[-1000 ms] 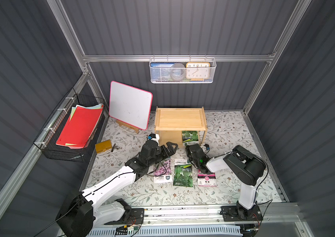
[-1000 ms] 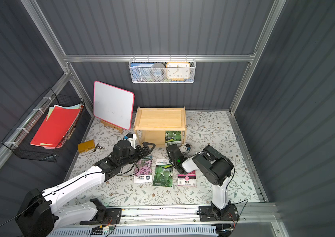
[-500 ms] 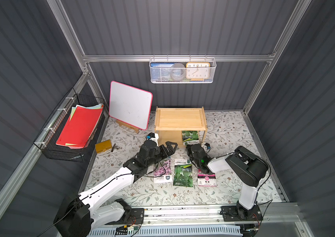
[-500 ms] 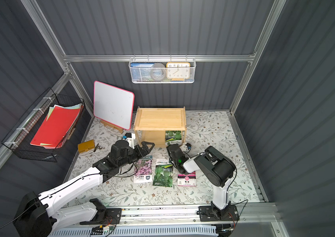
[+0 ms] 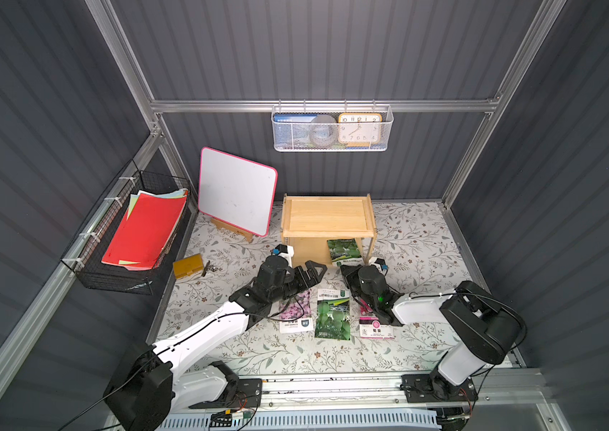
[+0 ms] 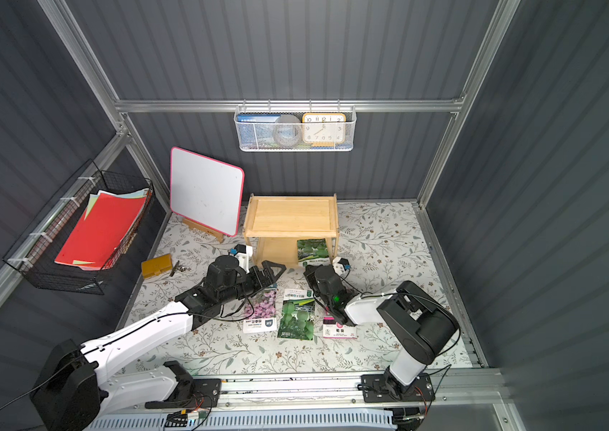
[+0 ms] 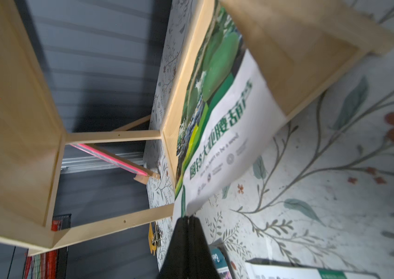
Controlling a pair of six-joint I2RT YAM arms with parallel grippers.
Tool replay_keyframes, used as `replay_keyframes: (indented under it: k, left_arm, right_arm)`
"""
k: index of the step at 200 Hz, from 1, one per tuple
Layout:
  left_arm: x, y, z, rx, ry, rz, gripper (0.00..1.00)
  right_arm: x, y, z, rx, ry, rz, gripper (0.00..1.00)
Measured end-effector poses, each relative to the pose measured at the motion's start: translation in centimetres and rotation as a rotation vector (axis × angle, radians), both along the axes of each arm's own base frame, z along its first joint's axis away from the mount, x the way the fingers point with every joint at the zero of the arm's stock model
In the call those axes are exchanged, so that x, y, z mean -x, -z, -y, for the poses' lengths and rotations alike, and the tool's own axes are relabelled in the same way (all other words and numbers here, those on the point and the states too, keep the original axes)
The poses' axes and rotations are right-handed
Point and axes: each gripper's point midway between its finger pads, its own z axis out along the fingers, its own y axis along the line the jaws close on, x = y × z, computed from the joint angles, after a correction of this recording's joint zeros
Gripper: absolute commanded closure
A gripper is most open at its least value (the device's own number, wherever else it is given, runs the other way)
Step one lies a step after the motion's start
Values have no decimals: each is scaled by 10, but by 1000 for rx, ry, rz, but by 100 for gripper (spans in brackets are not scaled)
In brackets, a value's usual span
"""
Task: Take the seed bag off the shelf
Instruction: Pick up the seed packet from the shelf.
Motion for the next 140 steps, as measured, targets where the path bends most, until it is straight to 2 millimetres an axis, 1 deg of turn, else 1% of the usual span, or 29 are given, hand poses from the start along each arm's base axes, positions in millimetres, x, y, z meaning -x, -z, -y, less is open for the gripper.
replay_keyframes:
  k: [27,56,70,84,113,140]
  left_arm:
    - [6,3,4,35,26,-19,0]
    - [10,0,9,67,53,-32,0]
    - [11,2,13,78,70,-45,0]
    - [12,9,18,84,95,-68,0]
    - [11,33,29,86,131,-144,0]
    - [10,45,36,106,143,-179,0]
  right_arm:
    - [10,-15,-5,12,-70,23,100]
    - [21,-25,-3,39,-113,37,100]
    - [24,-29,-2,54,-128,41,100]
    - [26,-31,-2,60,-140,44,100]
    - [30,-31,-4,67,-163,40,100]
    - [32,-28,-6,70,-176,33,100]
